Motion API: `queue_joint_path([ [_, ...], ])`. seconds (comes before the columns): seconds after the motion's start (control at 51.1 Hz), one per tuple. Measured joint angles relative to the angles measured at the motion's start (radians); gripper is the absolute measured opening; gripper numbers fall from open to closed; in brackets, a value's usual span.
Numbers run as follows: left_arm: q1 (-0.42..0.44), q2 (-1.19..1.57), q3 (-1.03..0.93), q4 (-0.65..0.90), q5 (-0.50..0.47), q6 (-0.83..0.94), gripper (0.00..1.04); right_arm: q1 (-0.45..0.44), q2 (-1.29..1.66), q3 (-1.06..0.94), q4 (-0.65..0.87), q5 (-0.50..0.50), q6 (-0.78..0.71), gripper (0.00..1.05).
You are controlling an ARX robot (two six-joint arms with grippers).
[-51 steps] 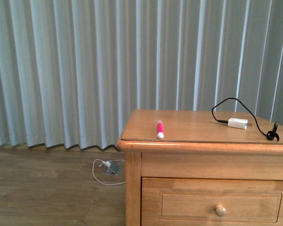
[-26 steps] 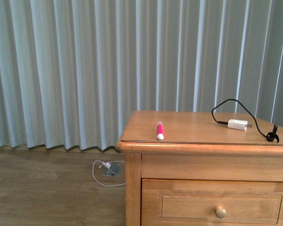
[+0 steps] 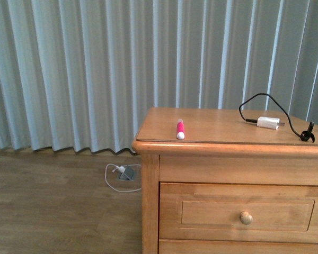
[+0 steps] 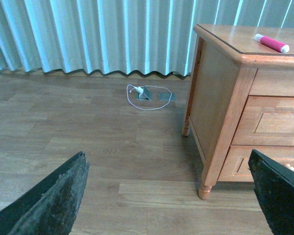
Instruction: Place pink marker in drawer with both arms
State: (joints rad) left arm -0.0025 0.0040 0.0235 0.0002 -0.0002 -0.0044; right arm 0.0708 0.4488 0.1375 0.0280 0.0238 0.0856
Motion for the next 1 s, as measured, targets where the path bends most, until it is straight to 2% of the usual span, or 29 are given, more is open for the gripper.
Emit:
queue_joint_path([
  [0.196,0.0,0.0,0.0,0.0,0.0,0.0,0.99,0.09,0.603,0.158,0.383,0.034,0.021,0.96],
  [0.274,0.0,0.0,0.0,0.0,0.0,0.0,0.99,0.116,0.772,0.231,0.454,0.048,0.02,0.96],
  [0.587,0.0,0.0,0.0,0.0,0.0,0.0,0.99,0.171,1.266,0.521,0.563,0.09,0.024,0.96],
  [0.998,0.0,0.0,0.0,0.0,0.0,0.0,0.99,0.196,1.627,0.862,0.607,0.141,-0.006,0.96],
])
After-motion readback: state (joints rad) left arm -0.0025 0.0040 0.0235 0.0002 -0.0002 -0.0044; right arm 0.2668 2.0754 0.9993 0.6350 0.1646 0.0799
